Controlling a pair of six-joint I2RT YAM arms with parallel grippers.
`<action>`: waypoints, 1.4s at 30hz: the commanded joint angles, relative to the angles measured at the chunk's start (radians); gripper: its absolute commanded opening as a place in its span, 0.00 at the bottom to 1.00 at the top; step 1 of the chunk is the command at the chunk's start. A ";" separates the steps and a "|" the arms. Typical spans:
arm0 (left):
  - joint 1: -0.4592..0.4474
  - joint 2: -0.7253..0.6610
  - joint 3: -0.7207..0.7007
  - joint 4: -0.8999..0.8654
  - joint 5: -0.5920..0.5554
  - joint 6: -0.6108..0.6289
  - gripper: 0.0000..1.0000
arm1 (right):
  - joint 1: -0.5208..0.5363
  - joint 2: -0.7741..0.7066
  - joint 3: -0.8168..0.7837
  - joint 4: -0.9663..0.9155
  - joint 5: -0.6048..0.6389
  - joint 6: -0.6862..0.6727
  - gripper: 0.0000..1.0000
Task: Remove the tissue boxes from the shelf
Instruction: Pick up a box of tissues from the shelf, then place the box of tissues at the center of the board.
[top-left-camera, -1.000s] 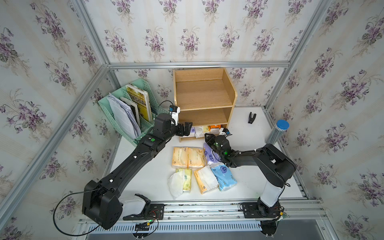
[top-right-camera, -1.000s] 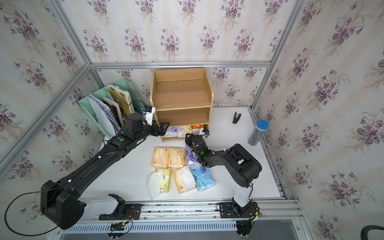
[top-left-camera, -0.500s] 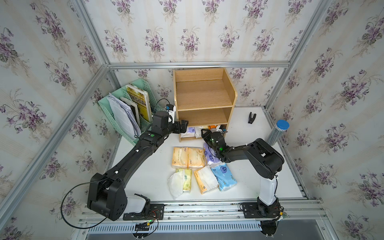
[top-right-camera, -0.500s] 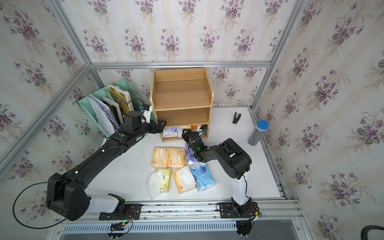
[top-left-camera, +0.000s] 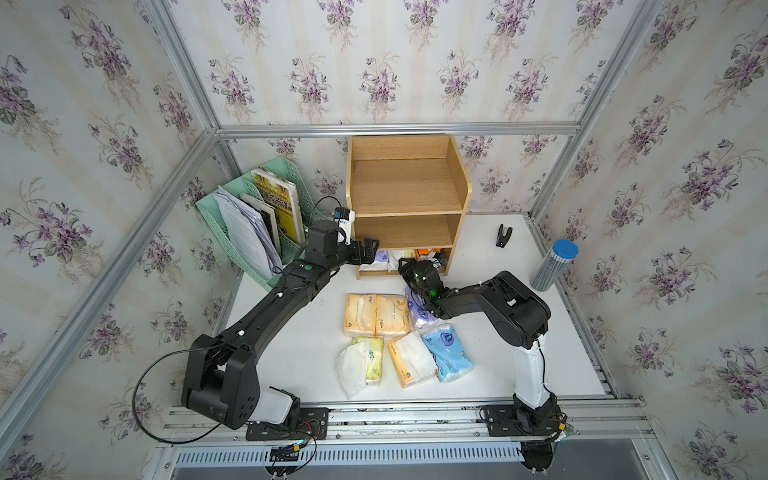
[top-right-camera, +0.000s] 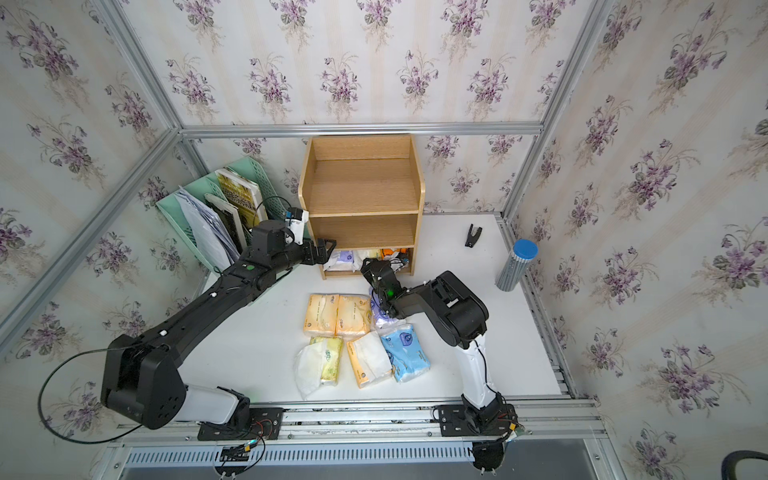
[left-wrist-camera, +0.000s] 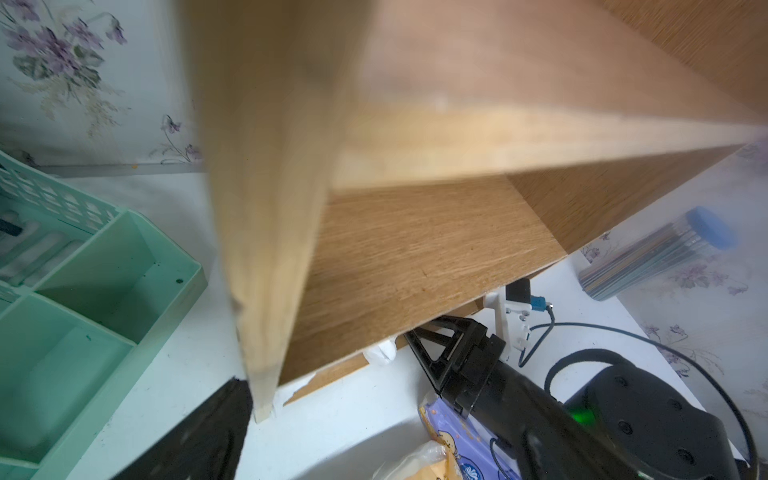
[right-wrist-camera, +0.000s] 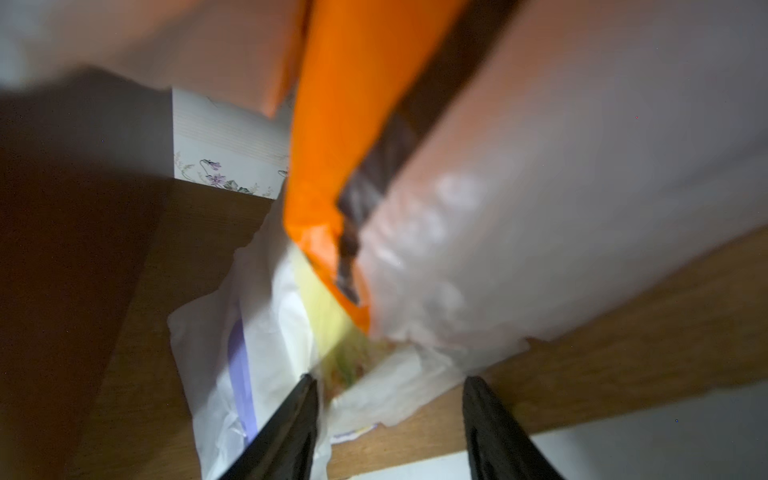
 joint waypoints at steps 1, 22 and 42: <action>-0.001 0.009 0.004 0.016 0.055 0.008 0.99 | -0.001 0.016 -0.003 -0.049 -0.001 0.021 0.49; -0.022 -0.105 -0.026 -0.029 0.058 -0.047 0.99 | -0.008 -0.185 -0.214 -0.011 -0.107 -0.040 0.00; -0.074 -0.149 -0.034 -0.056 0.005 -0.058 0.99 | -0.006 -0.451 -0.384 -0.245 -0.160 -0.212 0.00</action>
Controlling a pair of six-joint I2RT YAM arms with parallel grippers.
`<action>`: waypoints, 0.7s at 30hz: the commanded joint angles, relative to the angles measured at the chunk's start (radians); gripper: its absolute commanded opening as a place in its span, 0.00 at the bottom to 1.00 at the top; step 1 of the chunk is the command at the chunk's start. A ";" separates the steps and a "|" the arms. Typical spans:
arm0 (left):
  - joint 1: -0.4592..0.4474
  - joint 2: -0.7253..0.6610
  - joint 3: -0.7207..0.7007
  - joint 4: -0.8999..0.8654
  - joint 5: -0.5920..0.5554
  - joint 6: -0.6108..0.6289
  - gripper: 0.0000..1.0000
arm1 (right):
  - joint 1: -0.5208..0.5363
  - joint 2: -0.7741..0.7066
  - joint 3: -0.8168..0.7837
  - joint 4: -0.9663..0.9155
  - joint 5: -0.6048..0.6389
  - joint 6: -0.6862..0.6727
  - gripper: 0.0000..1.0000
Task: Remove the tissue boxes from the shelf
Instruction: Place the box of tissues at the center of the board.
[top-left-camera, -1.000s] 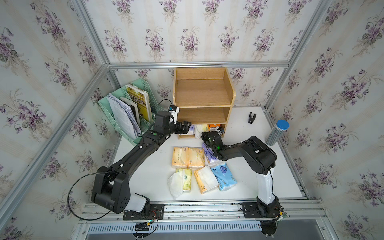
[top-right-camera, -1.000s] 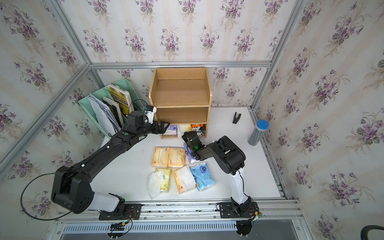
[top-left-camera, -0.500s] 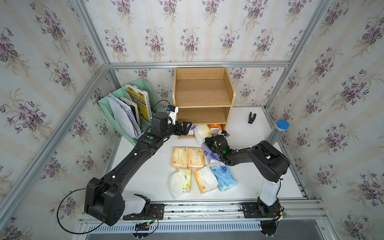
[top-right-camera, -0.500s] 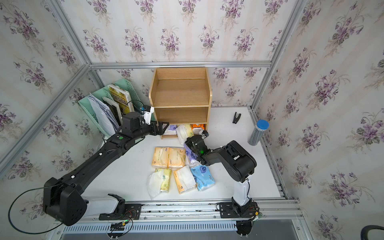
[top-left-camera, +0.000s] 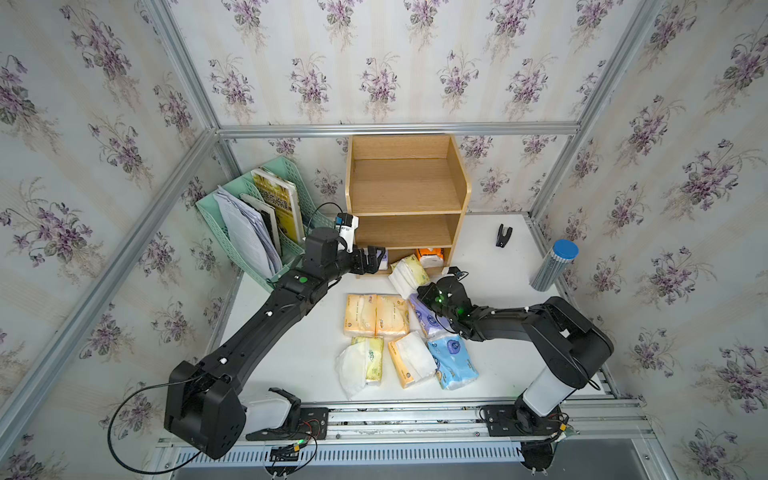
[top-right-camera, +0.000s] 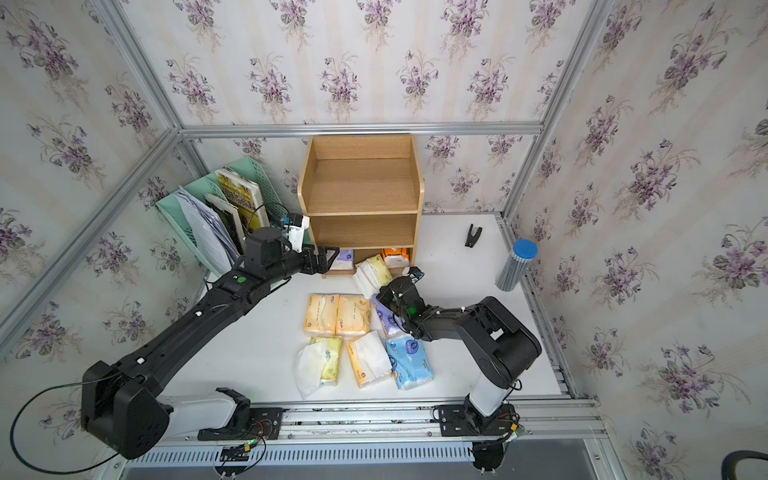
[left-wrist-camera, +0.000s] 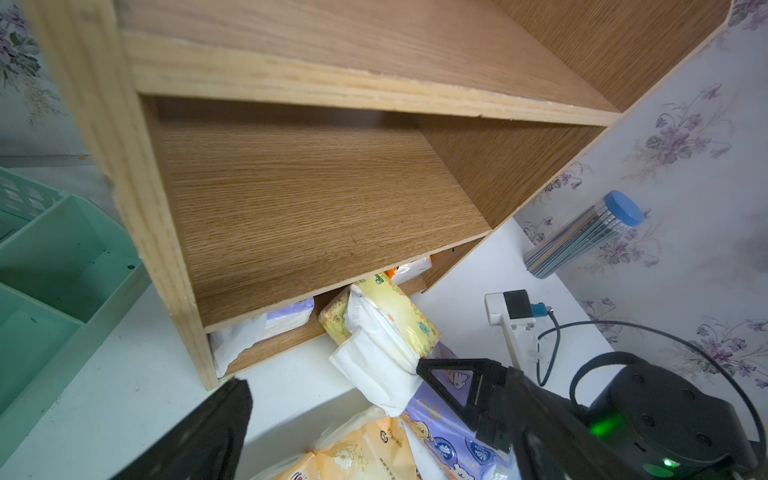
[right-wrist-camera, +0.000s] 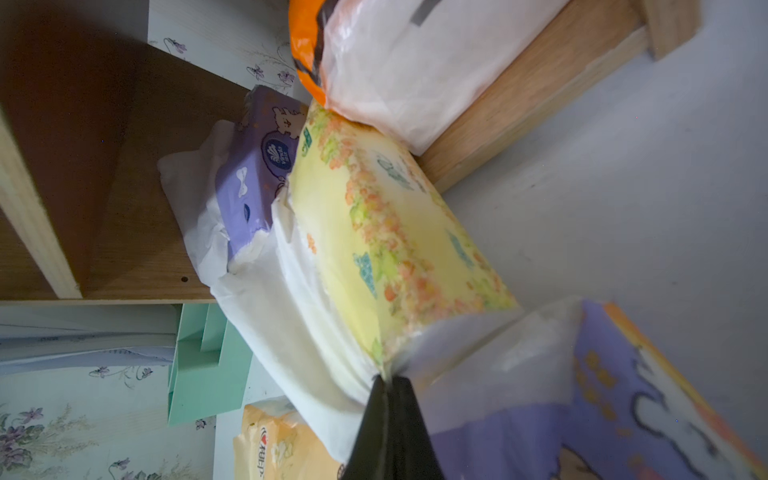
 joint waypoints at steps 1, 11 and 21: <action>-0.008 0.002 0.009 0.004 -0.011 -0.007 0.99 | 0.001 -0.033 -0.018 -0.060 0.010 -0.047 0.00; -0.018 0.017 0.012 0.003 -0.022 0.004 0.99 | -0.006 -0.134 0.017 -0.154 0.093 -0.162 0.60; -0.019 0.026 0.013 -0.006 -0.028 0.024 0.99 | -0.036 -0.026 0.120 -0.238 0.116 -0.201 0.64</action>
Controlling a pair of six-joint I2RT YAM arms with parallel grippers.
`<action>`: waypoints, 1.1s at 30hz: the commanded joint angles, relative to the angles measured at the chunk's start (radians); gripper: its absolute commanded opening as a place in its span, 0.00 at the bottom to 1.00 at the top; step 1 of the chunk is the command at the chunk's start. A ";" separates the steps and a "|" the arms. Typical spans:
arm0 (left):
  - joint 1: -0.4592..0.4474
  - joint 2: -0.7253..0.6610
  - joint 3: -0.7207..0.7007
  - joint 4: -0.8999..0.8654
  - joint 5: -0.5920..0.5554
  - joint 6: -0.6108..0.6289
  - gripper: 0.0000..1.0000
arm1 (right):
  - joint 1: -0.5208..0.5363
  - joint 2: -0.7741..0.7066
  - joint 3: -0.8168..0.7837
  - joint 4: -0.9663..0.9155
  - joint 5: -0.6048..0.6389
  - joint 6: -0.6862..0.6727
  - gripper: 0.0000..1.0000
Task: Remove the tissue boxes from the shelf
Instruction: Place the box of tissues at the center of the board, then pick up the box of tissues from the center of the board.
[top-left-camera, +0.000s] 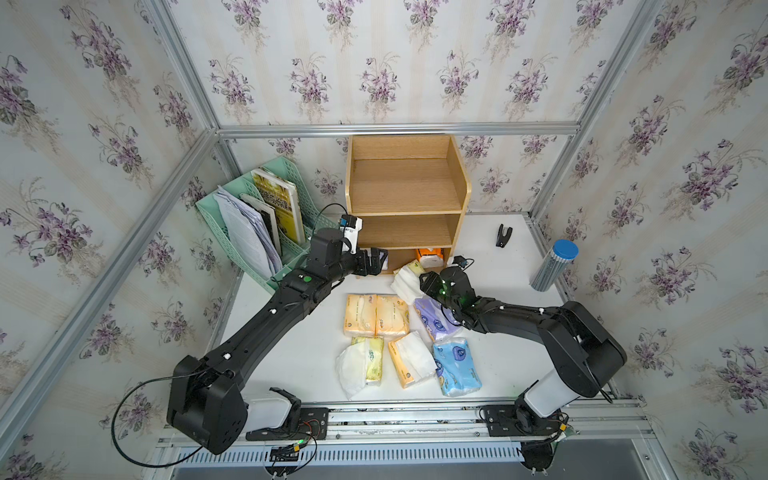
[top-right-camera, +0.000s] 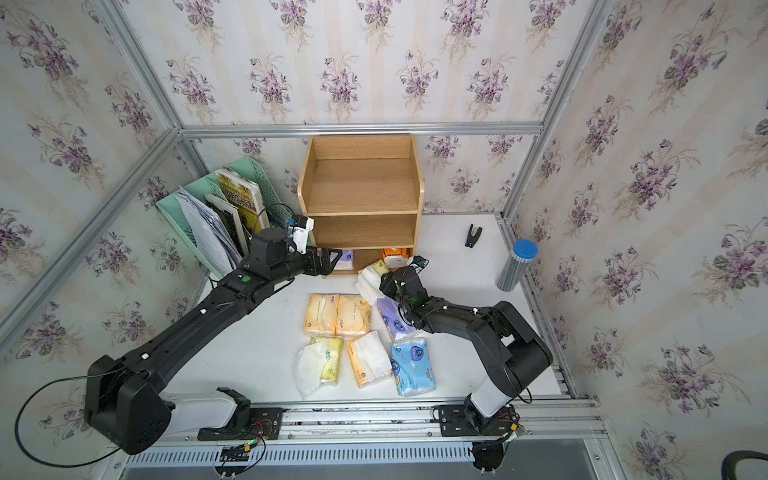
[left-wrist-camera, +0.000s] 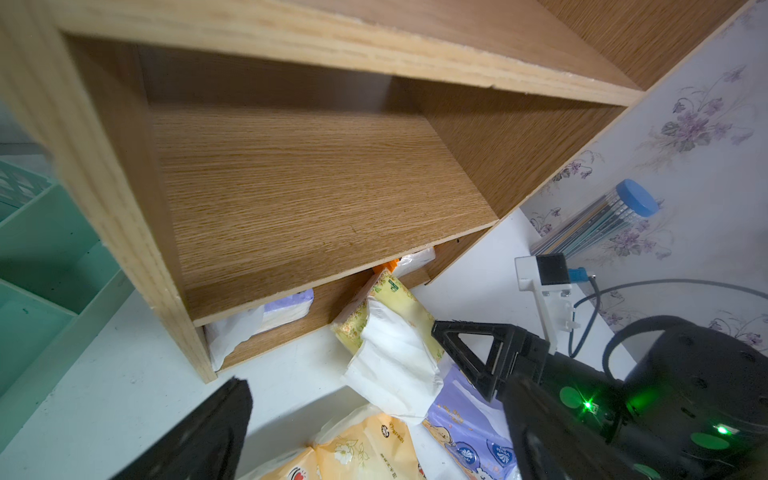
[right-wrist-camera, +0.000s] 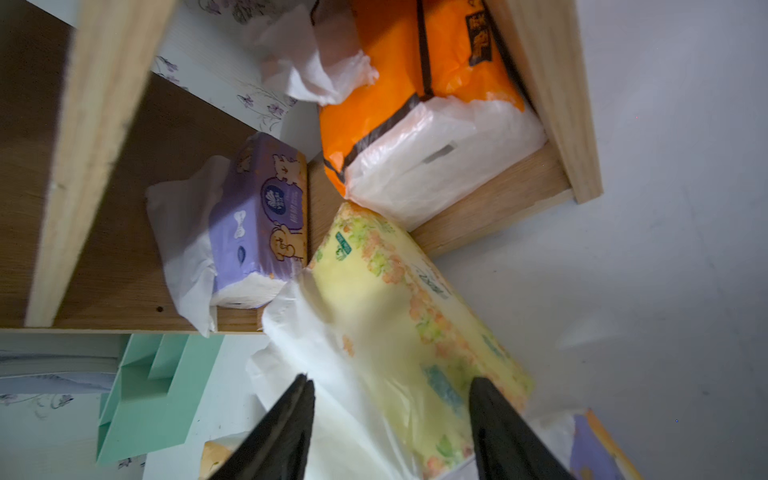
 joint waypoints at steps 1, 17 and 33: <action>0.001 0.002 0.007 0.005 -0.008 0.020 0.99 | 0.000 0.019 0.029 -0.063 0.044 -0.059 0.64; 0.001 0.035 0.014 0.002 -0.017 0.042 0.99 | -0.048 0.098 0.121 -0.100 -0.039 -0.325 0.64; 0.001 0.060 0.021 0.009 -0.028 0.035 0.99 | -0.044 0.196 0.139 0.010 -0.156 -0.328 0.32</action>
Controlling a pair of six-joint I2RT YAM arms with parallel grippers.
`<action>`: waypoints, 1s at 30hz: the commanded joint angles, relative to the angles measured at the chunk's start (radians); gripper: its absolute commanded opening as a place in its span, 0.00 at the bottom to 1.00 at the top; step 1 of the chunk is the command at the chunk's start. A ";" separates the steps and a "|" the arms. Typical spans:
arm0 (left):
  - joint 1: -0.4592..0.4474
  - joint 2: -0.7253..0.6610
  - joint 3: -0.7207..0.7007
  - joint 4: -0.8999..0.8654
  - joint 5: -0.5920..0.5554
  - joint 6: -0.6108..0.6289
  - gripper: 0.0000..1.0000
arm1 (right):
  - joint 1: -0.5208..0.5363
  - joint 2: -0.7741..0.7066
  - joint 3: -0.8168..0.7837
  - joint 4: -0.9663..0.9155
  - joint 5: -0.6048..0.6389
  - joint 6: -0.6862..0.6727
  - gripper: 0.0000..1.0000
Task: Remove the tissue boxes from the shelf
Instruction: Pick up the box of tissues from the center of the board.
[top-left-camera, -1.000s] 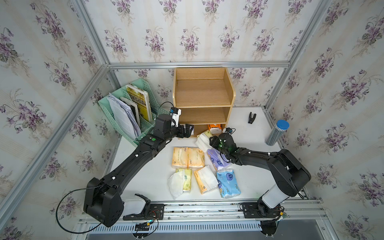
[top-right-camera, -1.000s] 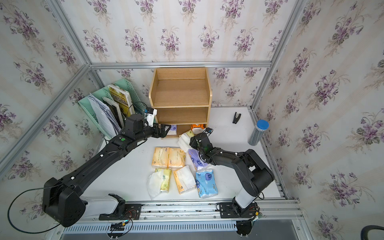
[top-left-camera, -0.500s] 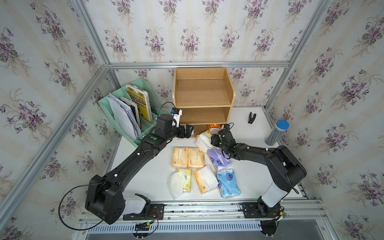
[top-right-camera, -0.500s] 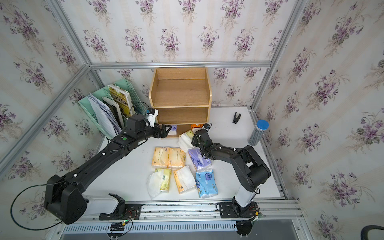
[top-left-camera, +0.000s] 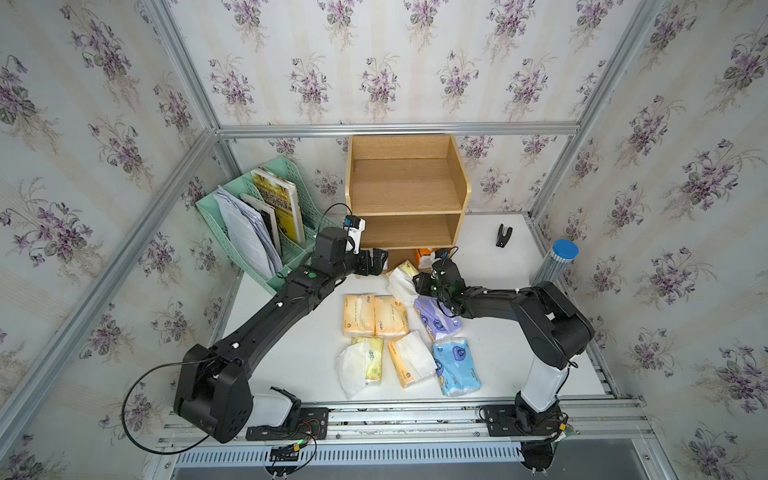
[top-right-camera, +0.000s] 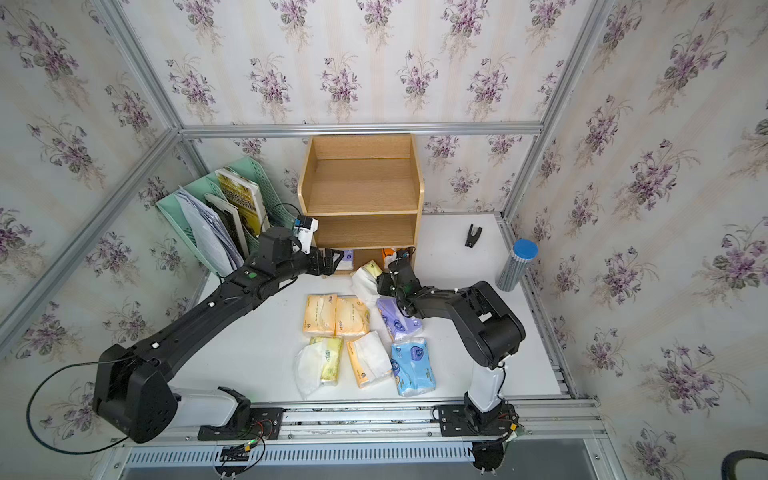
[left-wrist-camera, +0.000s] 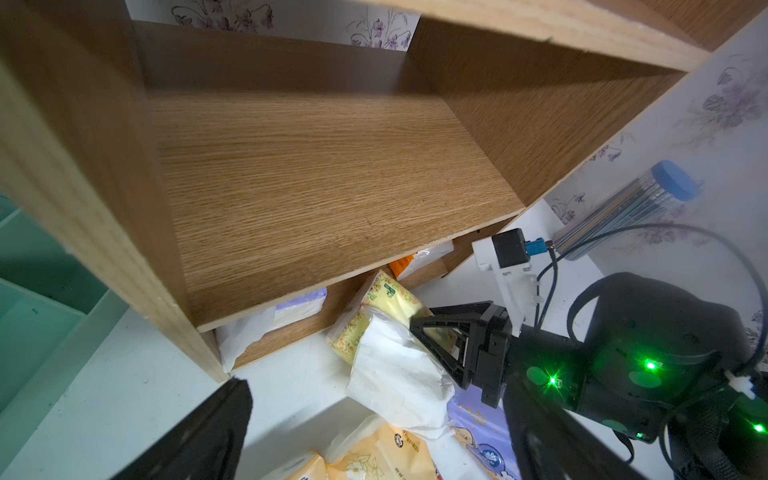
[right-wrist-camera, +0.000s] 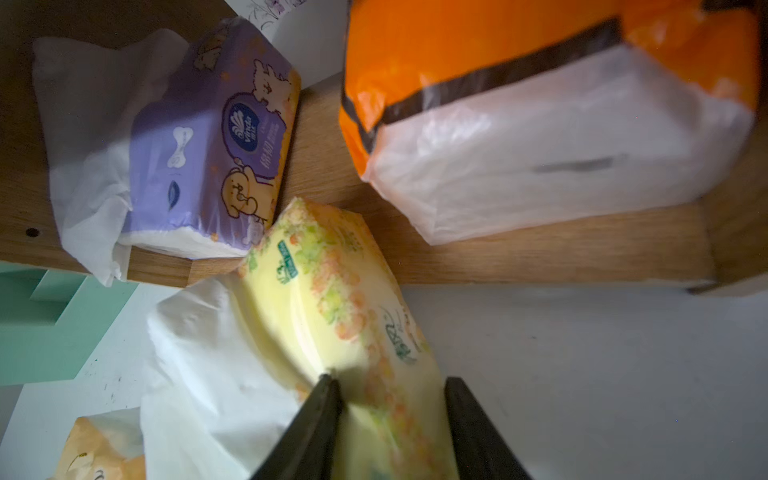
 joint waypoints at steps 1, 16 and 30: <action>0.000 0.004 0.008 0.010 -0.012 0.000 0.99 | 0.000 -0.009 0.006 -0.001 -0.004 -0.008 0.27; 0.001 -0.039 0.005 -0.016 -0.058 -0.005 0.99 | 0.001 -0.218 -0.031 -0.079 -0.082 0.029 0.05; 0.002 -0.116 -0.032 -0.048 -0.125 -0.014 0.99 | -0.010 -0.572 -0.173 -0.372 0.076 0.028 0.03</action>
